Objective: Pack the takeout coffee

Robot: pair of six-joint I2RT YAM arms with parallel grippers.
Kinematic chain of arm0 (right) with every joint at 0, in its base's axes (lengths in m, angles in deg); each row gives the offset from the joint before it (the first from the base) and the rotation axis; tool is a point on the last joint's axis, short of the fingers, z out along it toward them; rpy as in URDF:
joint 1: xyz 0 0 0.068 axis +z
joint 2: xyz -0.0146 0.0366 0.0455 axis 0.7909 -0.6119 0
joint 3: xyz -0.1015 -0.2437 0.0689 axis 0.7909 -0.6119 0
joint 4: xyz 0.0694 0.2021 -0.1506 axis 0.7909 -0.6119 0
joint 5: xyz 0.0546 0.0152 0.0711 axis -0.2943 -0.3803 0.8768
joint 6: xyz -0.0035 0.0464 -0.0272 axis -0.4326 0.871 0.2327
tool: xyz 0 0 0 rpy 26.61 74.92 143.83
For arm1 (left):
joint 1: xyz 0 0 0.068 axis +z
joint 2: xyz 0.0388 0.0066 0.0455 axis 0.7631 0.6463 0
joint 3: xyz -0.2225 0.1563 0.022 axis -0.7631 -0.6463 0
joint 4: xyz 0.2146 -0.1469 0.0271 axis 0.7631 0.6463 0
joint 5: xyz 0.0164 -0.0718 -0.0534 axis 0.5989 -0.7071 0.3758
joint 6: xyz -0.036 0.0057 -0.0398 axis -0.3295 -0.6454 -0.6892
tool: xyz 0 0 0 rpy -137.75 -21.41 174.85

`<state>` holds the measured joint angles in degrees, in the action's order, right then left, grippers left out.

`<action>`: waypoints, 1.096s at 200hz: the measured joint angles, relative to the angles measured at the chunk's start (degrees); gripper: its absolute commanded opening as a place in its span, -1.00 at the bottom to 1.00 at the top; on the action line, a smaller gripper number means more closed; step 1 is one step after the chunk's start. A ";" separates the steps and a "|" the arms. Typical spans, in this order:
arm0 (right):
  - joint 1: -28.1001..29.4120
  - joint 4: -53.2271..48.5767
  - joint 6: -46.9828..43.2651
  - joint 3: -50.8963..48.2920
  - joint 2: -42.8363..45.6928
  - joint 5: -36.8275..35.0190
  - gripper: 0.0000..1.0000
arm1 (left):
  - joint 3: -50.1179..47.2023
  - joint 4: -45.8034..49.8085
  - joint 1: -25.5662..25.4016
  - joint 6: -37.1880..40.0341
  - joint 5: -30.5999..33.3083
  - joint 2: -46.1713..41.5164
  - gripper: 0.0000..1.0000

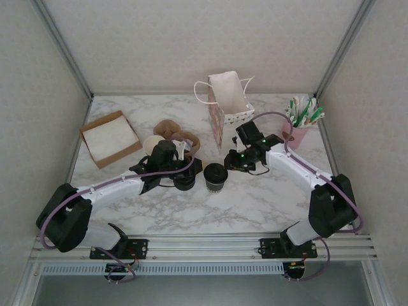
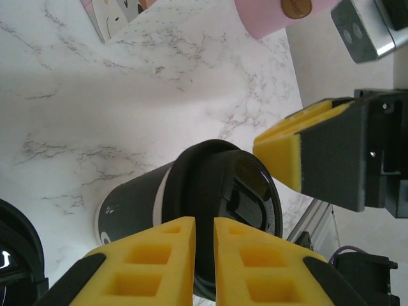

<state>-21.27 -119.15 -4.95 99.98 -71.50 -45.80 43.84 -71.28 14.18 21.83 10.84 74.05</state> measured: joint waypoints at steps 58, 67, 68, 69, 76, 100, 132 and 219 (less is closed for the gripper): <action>0.00 0.13 -1.42 2.14 -2.51 0.28 -0.42 | -0.87 -0.61 0.00 -0.42 0.00 -0.02 -0.70; 0.00 0.11 -1.42 2.14 -2.40 0.48 -0.42 | -1.03 -0.76 0.00 -0.61 0.00 -0.02 -0.70; 0.00 0.11 -1.42 2.14 -2.40 0.52 -0.42 | -1.05 -0.76 0.00 -0.63 0.00 -0.02 -0.70; 0.00 0.09 -1.40 2.14 -2.38 0.52 -0.42 | -1.07 -0.76 0.00 -0.61 0.00 -0.02 -0.70; -0.02 0.09 -1.40 2.10 -2.12 0.70 -0.42 | -1.18 -0.81 0.00 -0.68 0.00 -0.02 -0.70; 0.00 -0.31 -1.33 1.33 0.00 0.66 -0.42 | -1.73 -0.94 0.00 -0.90 -0.02 -0.04 -0.70; 0.00 -1.11 -0.76 0.55 3.76 -0.20 -0.74 | -1.95 -0.90 -0.04 -1.11 -0.02 -0.37 -0.70; 0.00 -0.24 0.79 -3.02 6.49 3.82 -1.00 | -4.61 -0.83 -0.96 -3.48 -0.37 -4.04 -0.70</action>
<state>-21.27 -119.39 -4.17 96.96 -65.01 -41.97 39.23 -72.11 13.22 18.36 10.47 70.01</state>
